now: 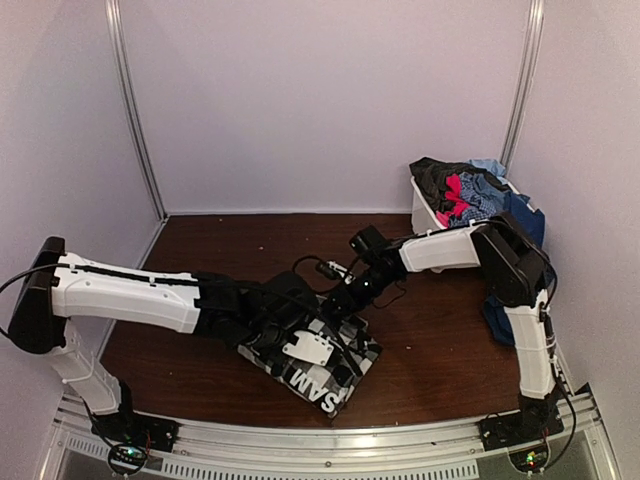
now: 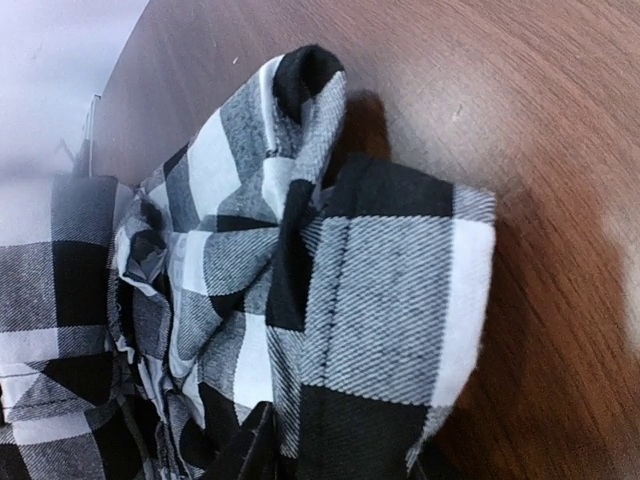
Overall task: Fold and stack the mixed laundry pile
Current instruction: Fold the 2/3-rectangle-folded shirt at the center of the board.
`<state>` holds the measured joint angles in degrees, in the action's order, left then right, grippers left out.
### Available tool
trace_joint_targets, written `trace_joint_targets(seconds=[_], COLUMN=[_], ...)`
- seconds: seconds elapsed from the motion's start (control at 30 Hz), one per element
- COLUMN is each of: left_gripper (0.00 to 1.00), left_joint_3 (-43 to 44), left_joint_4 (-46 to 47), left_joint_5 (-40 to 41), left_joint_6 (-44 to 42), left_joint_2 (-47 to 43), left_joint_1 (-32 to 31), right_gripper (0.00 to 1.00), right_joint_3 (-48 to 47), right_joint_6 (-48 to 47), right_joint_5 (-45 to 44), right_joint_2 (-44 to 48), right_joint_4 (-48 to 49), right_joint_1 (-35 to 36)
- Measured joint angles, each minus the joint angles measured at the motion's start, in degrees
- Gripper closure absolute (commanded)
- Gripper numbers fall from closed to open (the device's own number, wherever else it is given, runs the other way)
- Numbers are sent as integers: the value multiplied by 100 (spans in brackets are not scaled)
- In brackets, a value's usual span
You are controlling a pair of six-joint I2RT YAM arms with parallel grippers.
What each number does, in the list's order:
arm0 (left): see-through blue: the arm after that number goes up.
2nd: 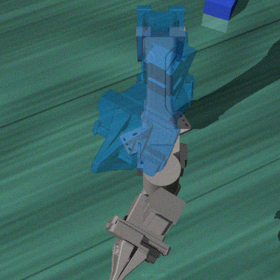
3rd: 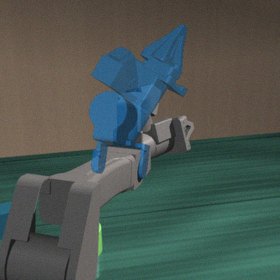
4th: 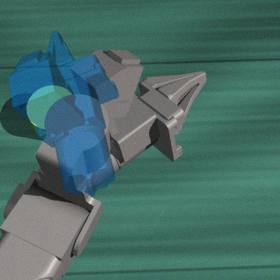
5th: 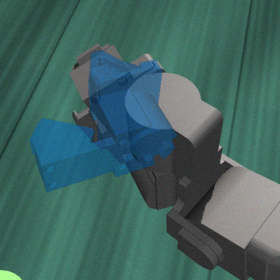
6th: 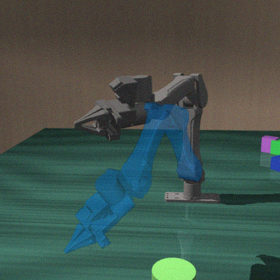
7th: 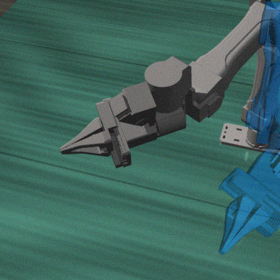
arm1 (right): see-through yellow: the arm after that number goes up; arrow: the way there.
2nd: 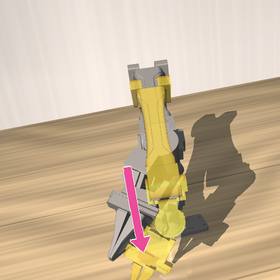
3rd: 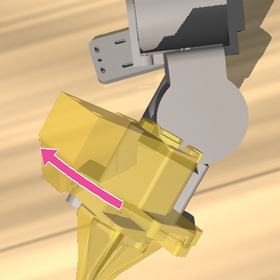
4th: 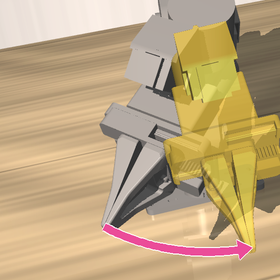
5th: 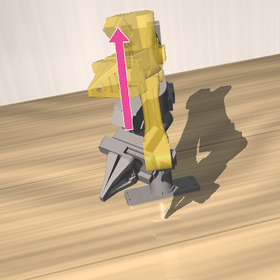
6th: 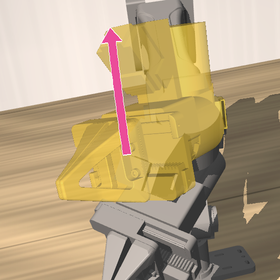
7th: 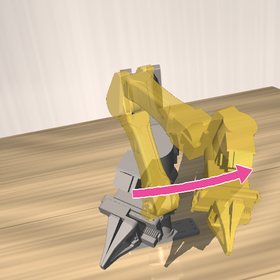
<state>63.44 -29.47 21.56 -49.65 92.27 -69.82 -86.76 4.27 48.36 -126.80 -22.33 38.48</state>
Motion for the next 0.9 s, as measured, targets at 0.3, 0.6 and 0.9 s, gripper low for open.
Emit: trace_joint_targets(seconds=[0.3, 0.6, 0.9], left_gripper=[83, 83, 73], left_joint_3=[638, 846, 811], left_joint_4=[317, 654, 1255], left_joint_5=[-59, -122, -122], left_joint_6=[-623, -992, -1349], left_joint_2=[678, 975, 1233], left_joint_1=[304, 597, 643], right_gripper=[67, 70, 60], right_joint_3=[2, 2, 2], right_joint_6=[-37, -114, -114], right_joint_5=[177, 262, 380], right_joint_2=[-50, -83, -103], right_joint_4=[92, 92, 96], right_joint_1=[33, 35, 35])
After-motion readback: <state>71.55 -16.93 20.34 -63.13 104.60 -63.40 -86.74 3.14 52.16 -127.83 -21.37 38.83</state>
